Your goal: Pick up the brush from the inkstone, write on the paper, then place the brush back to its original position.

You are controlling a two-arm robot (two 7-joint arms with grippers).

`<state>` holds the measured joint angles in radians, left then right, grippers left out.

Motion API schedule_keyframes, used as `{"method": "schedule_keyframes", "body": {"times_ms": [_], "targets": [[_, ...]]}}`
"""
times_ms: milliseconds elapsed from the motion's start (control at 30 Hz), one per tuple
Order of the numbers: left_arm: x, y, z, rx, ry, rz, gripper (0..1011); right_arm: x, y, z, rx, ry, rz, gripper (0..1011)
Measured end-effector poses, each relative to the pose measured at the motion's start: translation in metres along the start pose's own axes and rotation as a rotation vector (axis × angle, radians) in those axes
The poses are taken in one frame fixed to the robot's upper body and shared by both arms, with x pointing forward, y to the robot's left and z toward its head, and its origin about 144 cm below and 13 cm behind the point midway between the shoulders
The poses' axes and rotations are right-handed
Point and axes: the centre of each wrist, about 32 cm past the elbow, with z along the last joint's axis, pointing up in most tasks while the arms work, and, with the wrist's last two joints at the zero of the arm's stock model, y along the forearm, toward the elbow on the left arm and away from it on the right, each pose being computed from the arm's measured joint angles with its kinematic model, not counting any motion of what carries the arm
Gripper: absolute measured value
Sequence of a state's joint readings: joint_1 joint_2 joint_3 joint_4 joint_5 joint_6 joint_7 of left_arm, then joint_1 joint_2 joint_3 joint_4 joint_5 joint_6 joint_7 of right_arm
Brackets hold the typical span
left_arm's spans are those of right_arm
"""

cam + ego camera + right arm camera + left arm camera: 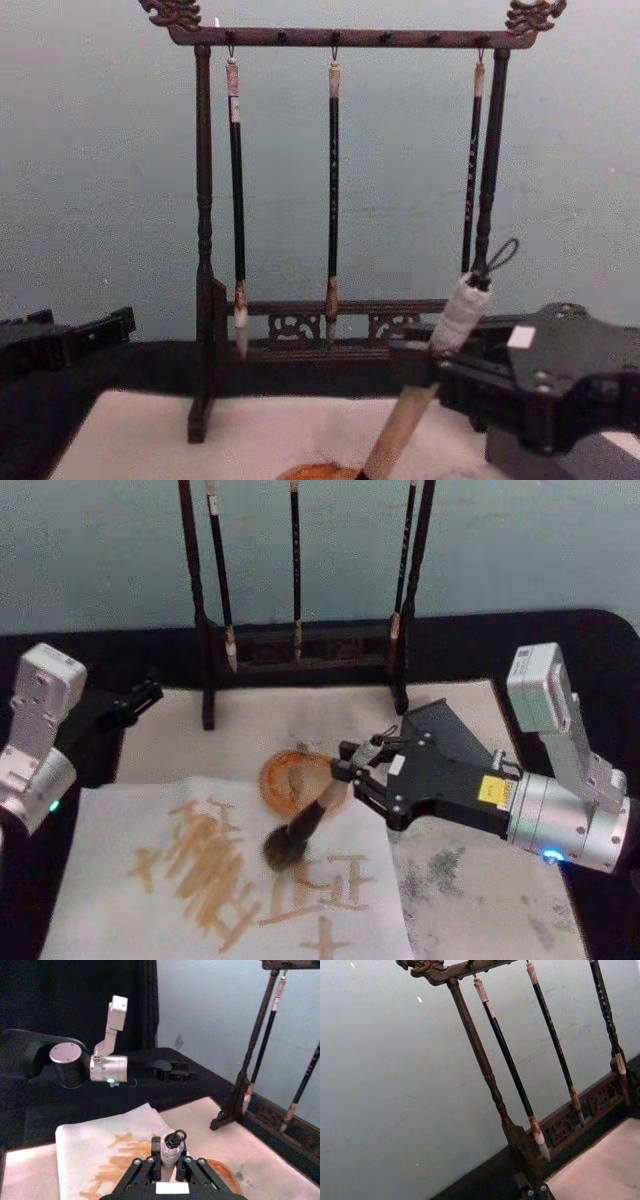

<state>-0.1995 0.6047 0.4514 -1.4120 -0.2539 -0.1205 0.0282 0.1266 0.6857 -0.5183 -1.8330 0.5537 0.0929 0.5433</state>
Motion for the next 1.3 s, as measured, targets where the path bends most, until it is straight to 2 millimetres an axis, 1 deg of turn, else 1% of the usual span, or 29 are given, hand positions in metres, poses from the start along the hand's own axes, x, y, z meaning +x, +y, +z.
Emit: {"method": "schedule_keyframes", "body": {"times_ms": [533,1133,1300], "targets": [[0.000,0.000,0.000,0.000,0.000,0.000,1002,0.006,-0.019,-0.008,-0.010,0.037,-0.066,164],[0.000,0.000,0.000,0.000,0.000,0.000,1002,0.010,-0.048,-0.007,-0.020,0.035,-0.140,164],[0.000,0.000,0.000,0.000,0.000,0.000,1000,0.010,-0.056,-0.004,0.003,0.037,-0.146,164]]}}
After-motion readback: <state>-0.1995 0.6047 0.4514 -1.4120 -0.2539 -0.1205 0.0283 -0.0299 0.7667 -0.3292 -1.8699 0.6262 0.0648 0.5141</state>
